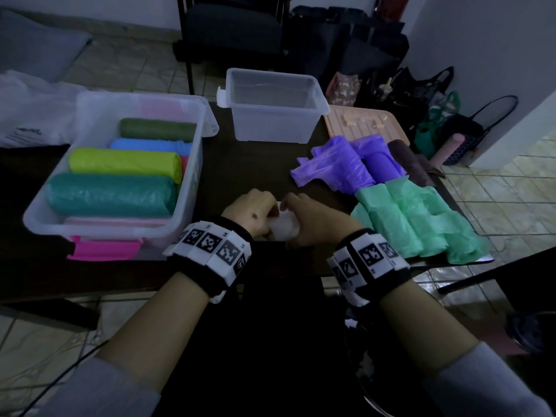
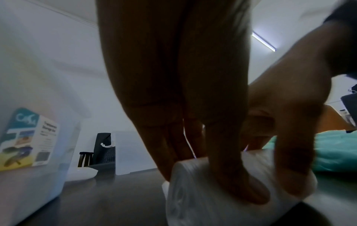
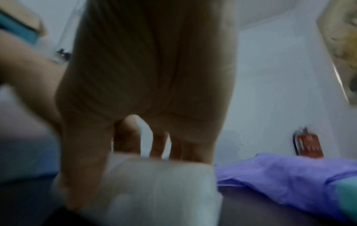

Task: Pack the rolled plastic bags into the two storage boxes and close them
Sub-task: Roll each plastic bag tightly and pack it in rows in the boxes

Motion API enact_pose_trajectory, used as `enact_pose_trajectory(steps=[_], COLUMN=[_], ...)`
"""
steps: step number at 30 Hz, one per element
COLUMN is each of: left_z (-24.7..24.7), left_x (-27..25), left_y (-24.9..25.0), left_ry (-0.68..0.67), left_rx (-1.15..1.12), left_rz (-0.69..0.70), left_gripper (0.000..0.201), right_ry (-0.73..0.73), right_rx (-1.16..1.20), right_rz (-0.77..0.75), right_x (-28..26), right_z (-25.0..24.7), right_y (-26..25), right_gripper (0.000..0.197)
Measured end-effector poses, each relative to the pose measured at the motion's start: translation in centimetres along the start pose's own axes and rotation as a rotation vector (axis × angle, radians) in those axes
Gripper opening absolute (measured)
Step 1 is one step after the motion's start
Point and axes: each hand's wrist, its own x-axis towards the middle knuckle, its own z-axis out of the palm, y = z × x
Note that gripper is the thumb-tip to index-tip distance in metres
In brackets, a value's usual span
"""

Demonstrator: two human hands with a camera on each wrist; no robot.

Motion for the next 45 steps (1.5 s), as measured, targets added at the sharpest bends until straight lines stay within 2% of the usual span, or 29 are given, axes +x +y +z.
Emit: enact_pose_trajectory(steps=[4, 8, 10, 14, 16, 19, 24, 34, 36, 39, 42, 45], left_z=[-0.4, -0.8, -0.8, -0.8, -0.8, -0.8, -0.7, -1.6, -2.7, -5.8, -10.2, -14.6], left_x=[0.2, 0.4, 0.4, 0.4, 0.5, 0.5, 0.6, -0.4, -0.9, -2.3, -4.7, -7.4], left_y=[-0.5, -0.8, -0.8, -0.8, -0.8, -0.8, -0.9, -0.8, -0.7, -0.4, -1.5, -5.6], left_ry=[-0.018, -0.012, -0.021, 0.002, 0.002, -0.01, -0.009, -0.009, 0.032, 0.157, 0.356, 0.546], left_rx=[-0.055, -0.086, -0.082, -0.075, -0.077, -0.088, -0.097, -0.098, -0.093, -0.104, -0.193, -0.194], left_rz=[0.038, 0.056, 0.063, 0.071, 0.072, 0.064, 0.068, 0.096, 0.063, 0.011, -0.02, -0.066], left_gripper=[0.048, 0.043, 0.042, 0.039, 0.039, 0.039, 0.039, 0.039, 0.039, 0.024, 0.03, 0.025], right_ry=[0.083, 0.008, -0.017, -0.034, -0.041, -0.033, 0.011, 0.137, 0.173, 0.353, 0.471, 0.517], right_rx=[0.022, 0.054, 0.02, -0.015, -0.046, -0.066, -0.046, -0.062, -0.028, 0.051, 0.13, 0.229], right_rz=[-0.045, -0.026, -0.014, 0.034, 0.064, 0.075, -0.015, -0.107, -0.109, -0.136, -0.156, -0.205], right_x=[0.1, 0.4, 0.6, 1.3, 1.7, 2.0, 1.6, -0.2, -0.2, 0.0, 0.8, 2.4], right_z=[1.0, 0.1, -0.3, -0.1, 0.3, 0.7, 0.8, 2.5, 1.9, 0.4, -2.0, -4.4], right_y=[0.9, 1.2, 1.3, 1.5, 1.5, 1.6, 1.7, 1.7, 1.1, -0.4, -2.8, -6.2], right_gripper=[0.054, 0.051, 0.06, 0.1, 0.107, 0.1, 0.068, 0.058, 0.055, 0.049, 0.049, 0.052])
